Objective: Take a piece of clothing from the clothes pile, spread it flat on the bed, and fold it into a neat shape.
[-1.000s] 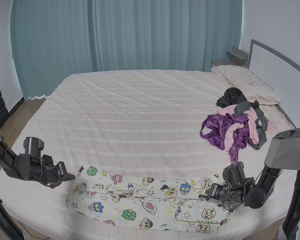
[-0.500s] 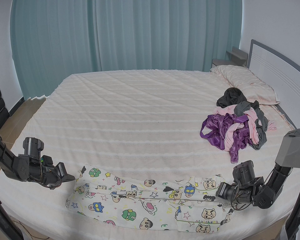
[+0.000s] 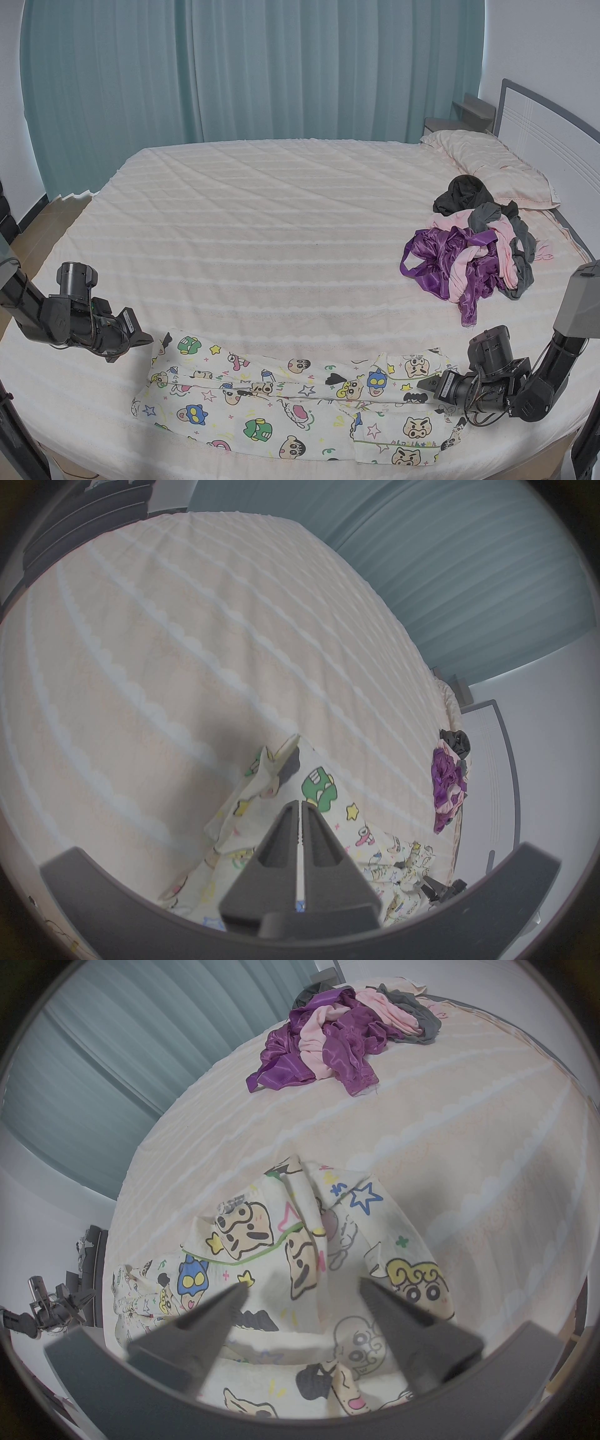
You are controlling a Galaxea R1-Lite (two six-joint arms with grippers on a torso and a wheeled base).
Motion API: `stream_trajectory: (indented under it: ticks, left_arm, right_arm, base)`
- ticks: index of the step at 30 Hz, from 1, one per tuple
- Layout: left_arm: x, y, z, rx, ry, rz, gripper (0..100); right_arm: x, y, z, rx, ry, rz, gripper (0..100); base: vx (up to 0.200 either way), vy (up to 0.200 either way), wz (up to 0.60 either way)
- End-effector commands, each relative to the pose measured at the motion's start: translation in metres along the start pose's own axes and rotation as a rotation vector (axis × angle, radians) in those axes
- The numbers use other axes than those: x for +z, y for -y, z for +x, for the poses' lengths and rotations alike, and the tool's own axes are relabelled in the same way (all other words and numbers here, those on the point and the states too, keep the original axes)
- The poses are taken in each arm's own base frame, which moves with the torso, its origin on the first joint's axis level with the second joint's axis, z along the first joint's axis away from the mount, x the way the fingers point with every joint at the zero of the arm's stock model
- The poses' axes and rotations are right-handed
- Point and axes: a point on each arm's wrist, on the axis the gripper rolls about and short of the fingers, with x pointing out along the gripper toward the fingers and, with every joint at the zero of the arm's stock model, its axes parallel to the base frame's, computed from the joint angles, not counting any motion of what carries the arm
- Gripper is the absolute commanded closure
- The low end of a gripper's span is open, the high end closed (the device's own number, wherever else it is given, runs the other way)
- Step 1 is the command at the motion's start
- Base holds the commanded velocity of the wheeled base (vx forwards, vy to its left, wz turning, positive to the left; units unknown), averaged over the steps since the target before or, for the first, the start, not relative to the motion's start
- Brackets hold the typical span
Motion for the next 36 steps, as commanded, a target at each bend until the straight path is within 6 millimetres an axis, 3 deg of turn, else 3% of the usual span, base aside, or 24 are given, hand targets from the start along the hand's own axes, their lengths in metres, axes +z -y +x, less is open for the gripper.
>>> stream_trajectory:
  ticks: [1, 2, 11, 25, 26, 36]
  left_arm:
    - [0.006, -0.008, 0.021, 0.02, -0.028, -0.014, 100]
    - [0.006, -0.01, 0.024, 0.023, -0.034, -0.003, 0]
    - [0.002, -0.014, 0.027, 0.017, -0.06, 0.137, 0]
    - [-0.002, -0.009, 0.041, 0.0, -0.101, 0.176, 0]
    - [-0.002, -0.01, 0.044, 0.004, -0.105, 0.183, 100]
    - [0.0, -0.013, 0.052, 0.011, -0.109, 0.203, 100]
  right_arm:
    - [-0.003, 0.002, -0.001, -0.006, -0.012, -0.004, 0]
    - [-0.005, 0.003, -0.001, -0.012, -0.017, -0.006, 0]
    - [-0.008, 0.007, -0.004, -0.006, -0.014, -0.002, 0]
    - [-0.016, 0.015, 0.003, 0.027, 0.02, 0.001, 0]
    - [-0.015, 0.014, 0.003, 0.028, 0.021, 0.001, 0]
    - [-0.014, 0.014, 0.001, 0.035, 0.027, 0.002, 0]
  base:
    - [0.0, 0.0, 0.0]
    - [0.0, 0.0, 0.0]
    - [0.0, 0.0, 0.0]
    - [0.0, 0.0, 0.0]
    - [0.0, 0.0, 0.0]
    - [0.0, 0.0, 0.0]
